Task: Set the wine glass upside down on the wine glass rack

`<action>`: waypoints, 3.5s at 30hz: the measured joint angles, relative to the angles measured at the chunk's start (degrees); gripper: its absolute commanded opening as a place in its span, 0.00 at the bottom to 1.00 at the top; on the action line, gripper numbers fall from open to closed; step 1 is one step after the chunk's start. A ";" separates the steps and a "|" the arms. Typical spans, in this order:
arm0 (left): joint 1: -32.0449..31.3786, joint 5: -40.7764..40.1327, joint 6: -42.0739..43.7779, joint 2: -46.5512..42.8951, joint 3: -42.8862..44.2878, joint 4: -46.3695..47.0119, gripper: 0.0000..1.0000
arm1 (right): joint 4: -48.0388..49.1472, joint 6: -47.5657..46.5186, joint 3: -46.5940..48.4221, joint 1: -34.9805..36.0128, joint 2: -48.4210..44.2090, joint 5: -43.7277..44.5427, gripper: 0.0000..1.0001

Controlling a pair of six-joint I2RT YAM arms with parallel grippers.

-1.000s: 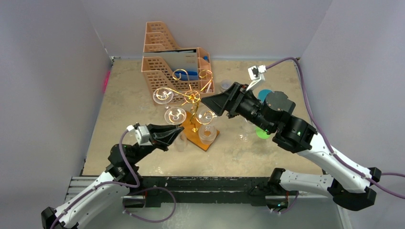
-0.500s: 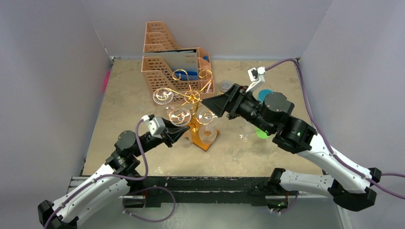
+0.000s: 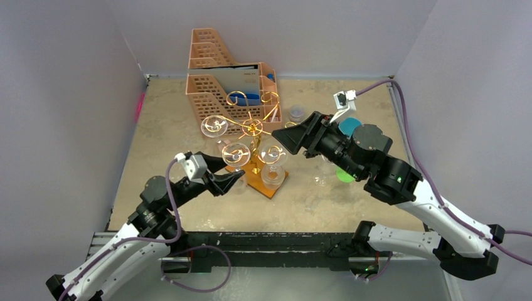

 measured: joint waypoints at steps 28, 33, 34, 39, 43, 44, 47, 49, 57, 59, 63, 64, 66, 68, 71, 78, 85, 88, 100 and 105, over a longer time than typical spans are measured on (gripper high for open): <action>0.00 -31.52 -6.88 2.05 38.51 -48.76 0.74 | -34.60 -24.44 9.77 -5.07 7.85 41.07 0.72; 0.00 -35.32 -10.62 6.78 42.66 -52.28 0.73 | -36.13 -26.47 10.45 -17.84 13.25 32.59 0.67; 0.00 -35.28 -11.56 8.35 43.91 -53.05 0.72 | -36.44 -26.64 11.17 -20.20 14.49 30.12 0.65; 0.00 -33.51 -13.14 14.88 48.89 -54.51 0.72 | -36.98 -27.08 15.41 -29.05 21.88 19.26 0.60; 0.00 -32.17 -12.98 15.08 49.20 -54.27 0.71 | -38.62 -28.33 17.81 -33.77 28.74 12.52 0.58; 0.00 -31.87 -12.96 14.69 49.20 -53.99 0.71 | -39.06 -28.70 18.25 -34.77 30.42 10.97 0.57; 0.00 -31.45 -12.96 13.77 49.29 -53.29 0.71 | -39.52 -29.46 18.45 -37.13 33.90 7.52 0.52; 0.00 -31.23 -12.92 13.42 49.44 -52.83 0.71 | -39.67 -29.94 18.45 -38.42 35.65 5.57 0.46; 0.00 -23.28 -9.38 13.86 49.68 -49.68 0.71 | -41.31 -32.02 21.70 -41.00 43.56 2.56 0.37; 0.00 -21.44 -8.70 14.45 50.18 -49.11 0.71 | -41.64 -32.85 23.78 -41.27 45.97 2.58 0.31; 0.00 -19.65 -7.91 15.28 50.97 -48.19 0.71 | -42.25 -34.36 25.88 -41.44 48.65 2.62 0.27; 0.00 -19.45 -7.91 15.28 51.01 -48.17 0.71 | -42.29 -34.75 25.97 -41.55 48.92 2.60 0.26; 0.00 -19.10 -7.93 15.26 51.04 -48.17 0.71 | -42.64 -35.43 25.97 -41.68 49.20 2.58 0.20; 0.00 -18.82 -7.98 15.28 51.04 -48.13 0.71 | -42.69 -35.98 25.97 -41.86 49.29 2.56 0.15; 0.00 -18.47 -8.24 15.30 51.10 -48.13 0.71 | -42.66 -36.81 25.97 -42.10 49.40 2.08 0.07; 0.00 -17.97 -11.17 16.39 53.31 -48.33 0.70 | -40.98 -38.18 25.27 -42.29 48.63 0.00 0.00; 0.00 -16.70 -14.60 17.00 53.59 -47.17 0.69 | -35.15 -38.60 21.84 -42.29 40.54 -0.61 0.00; 0.00 -16.17 -17.00 19.30 55.65 -46.88 0.69 | -30.29 -38.12 19.32 -42.29 34.36 -1.97 0.00; 0.00 -15.19 -26.43 28.52 58.55 -36.85 0.80 | -8.07 -33.94 3.76 -42.29 8.46 -9.64 0.00; 0.00 -13.53 -30.88 33.44 58.95 -29.79 0.80 | 2.27 -31.19 -2.10 -42.29 -0.87 -13.11 0.00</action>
